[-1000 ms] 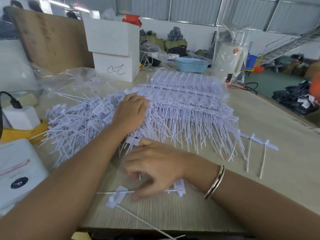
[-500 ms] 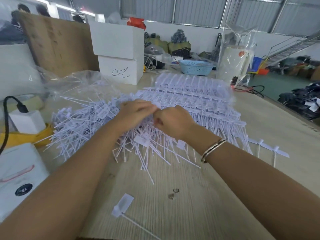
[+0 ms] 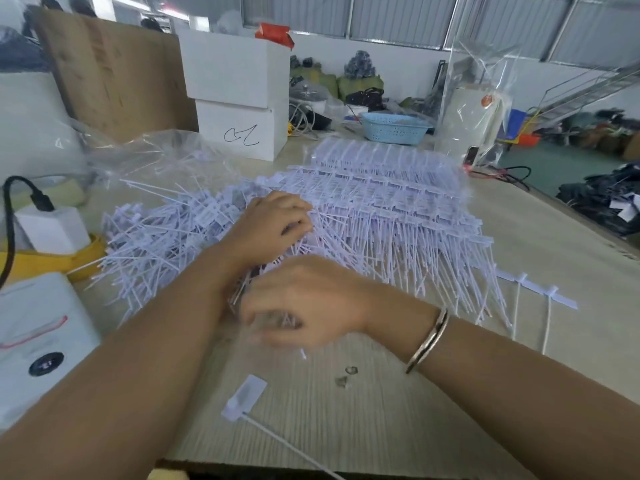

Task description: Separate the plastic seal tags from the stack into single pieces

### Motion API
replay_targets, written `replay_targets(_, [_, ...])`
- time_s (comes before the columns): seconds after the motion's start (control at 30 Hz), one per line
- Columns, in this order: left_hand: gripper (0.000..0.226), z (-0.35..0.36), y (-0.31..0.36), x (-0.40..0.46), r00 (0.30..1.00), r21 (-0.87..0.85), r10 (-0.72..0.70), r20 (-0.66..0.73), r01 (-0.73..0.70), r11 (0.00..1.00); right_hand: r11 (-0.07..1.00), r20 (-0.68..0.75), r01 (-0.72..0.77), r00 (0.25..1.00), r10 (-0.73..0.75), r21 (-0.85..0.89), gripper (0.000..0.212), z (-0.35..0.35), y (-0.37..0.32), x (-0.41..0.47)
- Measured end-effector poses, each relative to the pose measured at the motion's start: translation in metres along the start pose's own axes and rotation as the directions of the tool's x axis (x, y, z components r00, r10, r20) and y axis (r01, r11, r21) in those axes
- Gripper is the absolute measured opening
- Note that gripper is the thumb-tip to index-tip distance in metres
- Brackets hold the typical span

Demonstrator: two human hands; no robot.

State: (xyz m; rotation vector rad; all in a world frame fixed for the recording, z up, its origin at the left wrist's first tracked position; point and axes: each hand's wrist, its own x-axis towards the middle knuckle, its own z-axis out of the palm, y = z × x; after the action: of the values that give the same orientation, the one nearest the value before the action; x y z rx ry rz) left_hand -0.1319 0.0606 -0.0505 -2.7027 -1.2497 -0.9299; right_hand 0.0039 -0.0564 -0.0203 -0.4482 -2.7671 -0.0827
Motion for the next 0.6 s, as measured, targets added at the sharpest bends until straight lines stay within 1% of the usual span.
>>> replay_targets(0.03, [0.021, 0.000, 0.000, 0.001, 1.000, 0.017, 0.002, 0.000, -0.002, 1.000, 0.998, 0.044, 0.054, 0.997, -0.056, 0.043, 0.021, 0.006, -0.009, 0.004])
replay_targets(0.1, [0.022, 0.000, -0.001, 0.002, 1.000, 0.047, 0.006, 0.010, -0.007, 0.999, 0.990, 0.094, 0.083, 0.991, -0.094, 0.115, 0.030, 0.019, -0.021, 0.007])
replay_targets(0.2, [0.023, -0.001, -0.001, 0.002, 1.000, 0.046, 0.008, 0.007, -0.008, 0.999, 0.993, 0.197, -0.007, 0.980, -0.017, 0.119, 0.035, 0.028, -0.024, 0.008])
replay_targets(0.23, [0.023, -0.001, -0.001, 0.002, 1.000, 0.045, 0.010, 0.005, -0.010, 0.999, 0.996, 0.220, -0.014, 0.976, -0.006, 0.088, 0.032, 0.028, -0.023, 0.007])
replay_targets(0.3, [0.023, -0.001, 0.000, 0.001, 1.000, 0.038, 0.012, 0.001, -0.012, 0.999, 1.000, 0.218, 0.016, 0.976, -0.020, 0.017, 0.022, 0.026, -0.019, 0.006])
replay_targets(0.43, [0.022, -0.002, 0.000, 0.002, 1.000, -0.009, -0.014, -0.002, 0.014, 1.000, 1.000, 0.194, 0.023, 0.981, -0.020, -0.010, 0.009, 0.014, -0.013, 0.007])
replay_targets(0.53, [0.023, -0.003, -0.001, 0.002, 1.000, -0.009, -0.021, 0.017, 0.021, 1.000, 0.998, 0.259, 0.005, 0.966, 0.010, -0.057, 0.008, 0.008, -0.009, 0.008])
replay_targets(0.6, [0.023, -0.002, 0.001, 0.002, 0.999, -0.022, -0.023, 0.027, 0.023, 0.999, 0.993, 0.281, -0.068, 0.955, 0.092, -0.093, 0.010, 0.009, -0.007, 0.008])
